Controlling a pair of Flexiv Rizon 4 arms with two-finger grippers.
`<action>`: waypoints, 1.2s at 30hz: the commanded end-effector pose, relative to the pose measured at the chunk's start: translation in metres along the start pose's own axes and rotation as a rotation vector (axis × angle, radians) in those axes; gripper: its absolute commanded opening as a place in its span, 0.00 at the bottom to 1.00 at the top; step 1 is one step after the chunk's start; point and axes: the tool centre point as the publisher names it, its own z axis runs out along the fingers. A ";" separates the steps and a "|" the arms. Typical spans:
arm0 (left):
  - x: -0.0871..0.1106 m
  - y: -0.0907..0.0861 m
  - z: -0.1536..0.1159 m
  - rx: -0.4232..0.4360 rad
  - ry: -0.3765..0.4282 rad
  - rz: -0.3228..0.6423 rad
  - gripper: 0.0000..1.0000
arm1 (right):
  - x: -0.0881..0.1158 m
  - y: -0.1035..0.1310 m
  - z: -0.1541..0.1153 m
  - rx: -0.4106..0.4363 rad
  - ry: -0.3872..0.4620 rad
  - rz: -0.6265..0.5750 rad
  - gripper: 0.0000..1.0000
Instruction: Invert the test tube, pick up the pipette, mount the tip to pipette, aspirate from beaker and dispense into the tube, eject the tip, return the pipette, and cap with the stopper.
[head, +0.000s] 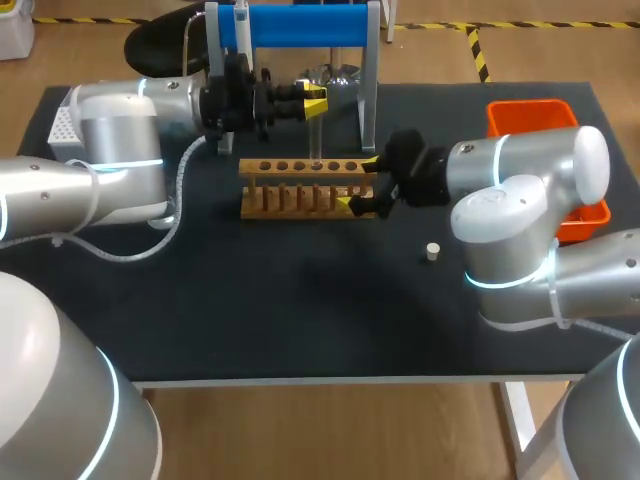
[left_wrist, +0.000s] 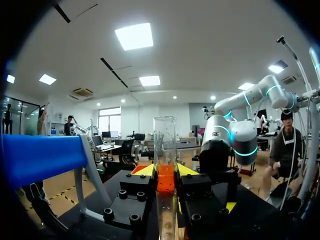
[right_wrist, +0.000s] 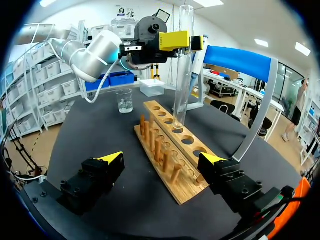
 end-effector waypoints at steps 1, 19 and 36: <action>-0.004 0.004 0.000 0.008 0.009 0.002 0.00 | -0.001 0.000 -0.001 0.002 0.003 0.000 1.00; -0.004 0.014 0.000 0.017 0.006 -0.002 0.00 | -0.001 0.000 -0.001 0.002 0.003 0.000 1.00; -0.001 0.020 0.002 -0.029 -0.042 0.011 0.00 | -0.001 0.000 -0.001 0.002 0.003 0.000 1.00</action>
